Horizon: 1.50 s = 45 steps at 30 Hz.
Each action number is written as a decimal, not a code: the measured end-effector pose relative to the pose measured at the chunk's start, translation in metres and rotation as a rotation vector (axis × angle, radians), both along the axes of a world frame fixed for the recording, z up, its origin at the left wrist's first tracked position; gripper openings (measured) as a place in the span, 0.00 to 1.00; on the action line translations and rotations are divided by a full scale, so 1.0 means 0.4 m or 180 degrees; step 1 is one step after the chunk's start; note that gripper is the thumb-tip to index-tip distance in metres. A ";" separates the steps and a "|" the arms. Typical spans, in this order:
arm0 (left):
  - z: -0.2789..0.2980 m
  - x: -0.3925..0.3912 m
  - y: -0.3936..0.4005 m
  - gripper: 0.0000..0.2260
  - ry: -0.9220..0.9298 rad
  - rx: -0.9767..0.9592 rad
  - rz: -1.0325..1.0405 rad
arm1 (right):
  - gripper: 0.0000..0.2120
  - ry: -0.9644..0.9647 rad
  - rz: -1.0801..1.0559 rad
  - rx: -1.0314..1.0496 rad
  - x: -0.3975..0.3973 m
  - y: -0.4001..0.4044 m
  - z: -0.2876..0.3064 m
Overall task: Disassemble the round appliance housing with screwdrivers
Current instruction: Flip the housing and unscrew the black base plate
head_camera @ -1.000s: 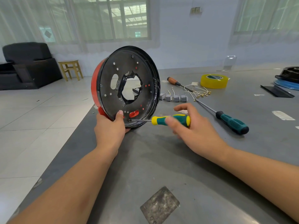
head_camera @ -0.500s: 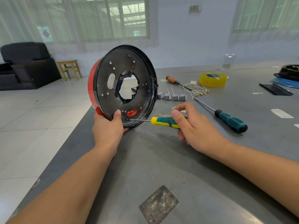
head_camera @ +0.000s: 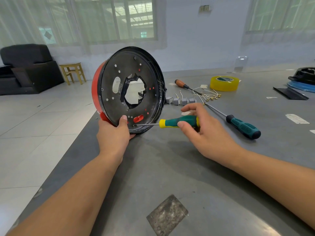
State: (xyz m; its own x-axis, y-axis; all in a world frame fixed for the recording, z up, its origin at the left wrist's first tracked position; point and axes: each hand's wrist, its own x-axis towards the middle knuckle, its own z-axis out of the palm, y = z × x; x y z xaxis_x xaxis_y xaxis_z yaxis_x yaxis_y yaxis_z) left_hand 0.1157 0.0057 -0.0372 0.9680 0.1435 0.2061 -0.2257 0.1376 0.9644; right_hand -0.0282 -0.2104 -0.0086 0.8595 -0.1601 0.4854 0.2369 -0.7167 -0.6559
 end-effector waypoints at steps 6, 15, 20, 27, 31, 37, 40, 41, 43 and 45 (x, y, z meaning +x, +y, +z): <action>0.002 -0.002 0.002 0.13 0.0030 0.0073 0.0022 | 0.12 0.0206 0.0109 0.0788 0.002 0.009 -0.009; 0.000 -0.001 0.001 0.13 0.0008 0.0061 0.0005 | 0.15 0.0101 0.0021 0.0083 -0.010 0.015 0.001; 0.000 -0.001 0.001 0.12 -0.0005 0.0071 0.0009 | 0.14 0.0057 0.0014 0.0080 -0.006 0.011 0.000; -0.002 0.004 0.003 0.12 0.0024 0.0157 0.0033 | 0.11 0.0240 -0.0151 0.0220 0.001 0.008 0.001; -0.003 0.006 0.002 0.12 0.0046 0.0129 0.0030 | 0.13 -0.0140 -0.0034 0.0296 0.000 0.006 -0.004; -0.002 0.001 0.001 0.12 0.0025 0.0179 0.0045 | 0.10 0.0135 -0.0029 0.0593 0.002 0.008 -0.001; 0.000 -0.002 -0.001 0.13 0.0047 0.0139 0.0040 | 0.08 0.0018 -0.0101 0.0103 -0.006 0.015 0.001; 0.001 -0.003 -0.001 0.13 0.0060 0.0129 0.0041 | 0.12 -0.0054 -0.0025 0.0081 -0.008 0.017 0.001; 0.003 -0.004 -0.003 0.13 0.0082 0.0125 0.0049 | 0.21 -0.0110 0.0115 0.0149 -0.010 0.021 0.000; 0.005 -0.004 -0.003 0.13 0.0082 0.0135 0.0056 | 0.17 -0.0036 0.0108 0.0264 -0.010 0.022 0.002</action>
State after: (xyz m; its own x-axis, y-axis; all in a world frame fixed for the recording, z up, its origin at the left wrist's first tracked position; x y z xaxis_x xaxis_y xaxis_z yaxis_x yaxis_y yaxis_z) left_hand 0.1139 0.0046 -0.0352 0.9704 0.1522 0.1874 -0.2028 0.0926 0.9748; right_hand -0.0322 -0.2015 -0.0077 0.8596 -0.1710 0.4814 0.2679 -0.6515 -0.7097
